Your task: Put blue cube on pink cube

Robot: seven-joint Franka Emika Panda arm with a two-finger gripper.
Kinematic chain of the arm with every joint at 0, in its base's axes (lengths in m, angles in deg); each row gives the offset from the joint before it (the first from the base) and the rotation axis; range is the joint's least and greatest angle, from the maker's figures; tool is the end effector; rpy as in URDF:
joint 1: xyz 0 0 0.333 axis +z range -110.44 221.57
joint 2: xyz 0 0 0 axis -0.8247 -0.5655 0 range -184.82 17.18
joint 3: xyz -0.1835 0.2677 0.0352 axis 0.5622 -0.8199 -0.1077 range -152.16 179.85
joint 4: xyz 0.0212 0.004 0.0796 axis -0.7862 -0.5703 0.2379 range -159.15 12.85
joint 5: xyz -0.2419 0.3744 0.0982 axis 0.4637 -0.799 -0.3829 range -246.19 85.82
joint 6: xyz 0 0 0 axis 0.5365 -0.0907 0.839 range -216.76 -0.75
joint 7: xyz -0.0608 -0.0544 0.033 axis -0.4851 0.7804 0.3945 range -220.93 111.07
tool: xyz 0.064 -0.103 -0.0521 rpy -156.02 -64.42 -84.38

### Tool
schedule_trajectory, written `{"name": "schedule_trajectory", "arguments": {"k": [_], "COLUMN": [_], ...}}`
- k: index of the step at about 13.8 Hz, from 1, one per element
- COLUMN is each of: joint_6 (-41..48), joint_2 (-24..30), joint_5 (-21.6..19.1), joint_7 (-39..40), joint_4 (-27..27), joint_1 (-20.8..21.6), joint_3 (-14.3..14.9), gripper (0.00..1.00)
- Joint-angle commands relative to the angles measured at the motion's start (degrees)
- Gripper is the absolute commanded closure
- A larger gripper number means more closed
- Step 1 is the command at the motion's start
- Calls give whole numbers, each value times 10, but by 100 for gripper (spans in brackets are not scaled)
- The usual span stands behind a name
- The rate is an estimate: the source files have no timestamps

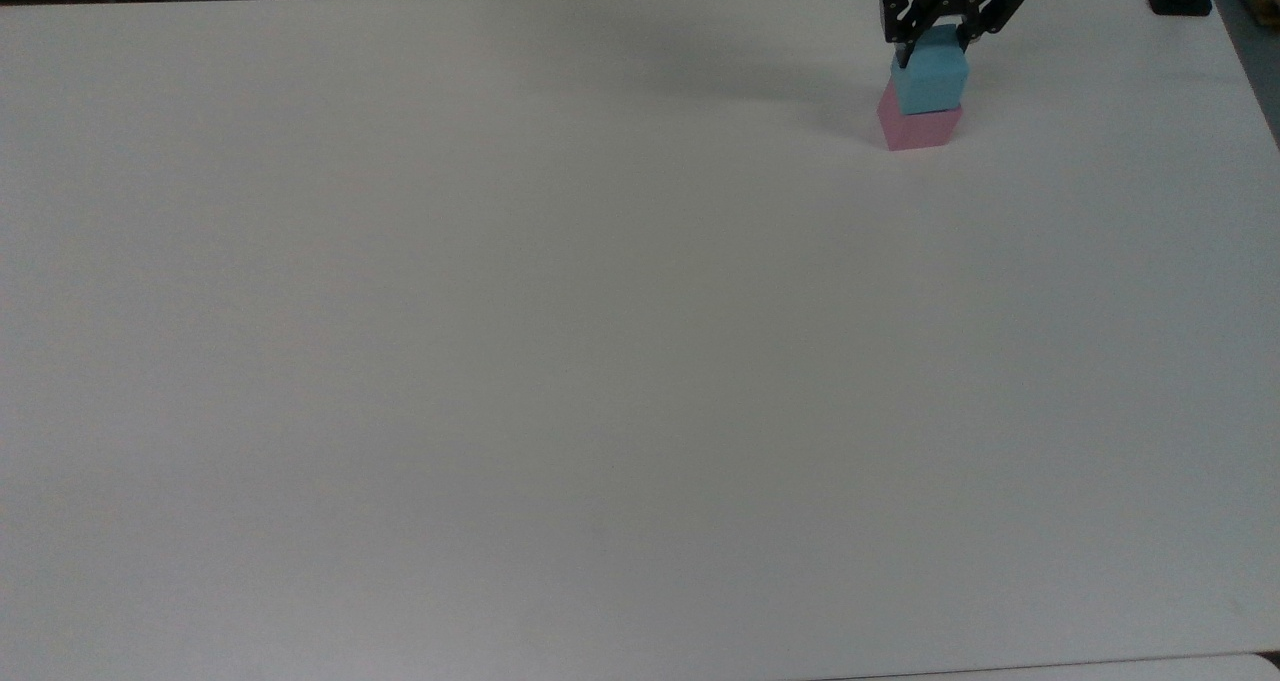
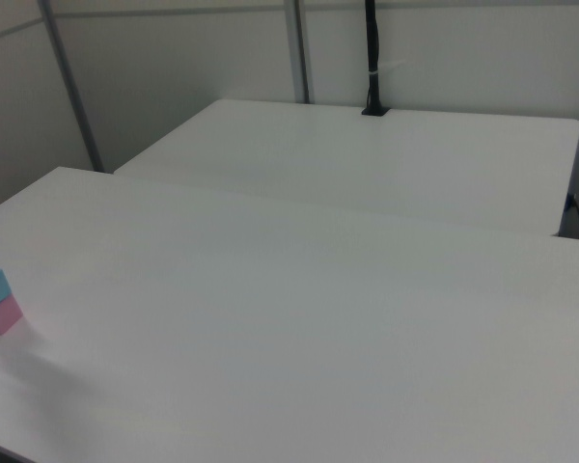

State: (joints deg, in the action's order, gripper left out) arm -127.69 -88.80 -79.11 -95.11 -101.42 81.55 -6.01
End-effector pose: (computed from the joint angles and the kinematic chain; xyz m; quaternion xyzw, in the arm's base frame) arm 0.4371 0.4470 0.3494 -0.9982 -0.0537 -0.0143 0.0229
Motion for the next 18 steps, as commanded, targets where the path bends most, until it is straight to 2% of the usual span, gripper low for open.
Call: {"name": "schedule_trajectory", "arguments": {"k": [1,2,3,8,9,11,13,15,16,17,18], "joint_6": [-4,-3,0,9,47,144,243,297,314,321,326], "joint_2": [-4,-5,-6,0,11,26,42,55,65,73,88], "joint_5": [10,11,16,33,33,33,30,28,29,32,32], "joint_7": [-17,-17,-19,-22,-21,-14,44,88,92,99,140], "joint_4": [12,12,12,13,29,88,164,210,227,228,228], "joint_1": [6,9,13,14,1,-55,-131,-192,-227,-245,-259], "joint_3": [1,1,2,2,3,4,5,8,12,18,42], "gripper": [43,25,0,0,0,0,0,0,0,0,0]}}
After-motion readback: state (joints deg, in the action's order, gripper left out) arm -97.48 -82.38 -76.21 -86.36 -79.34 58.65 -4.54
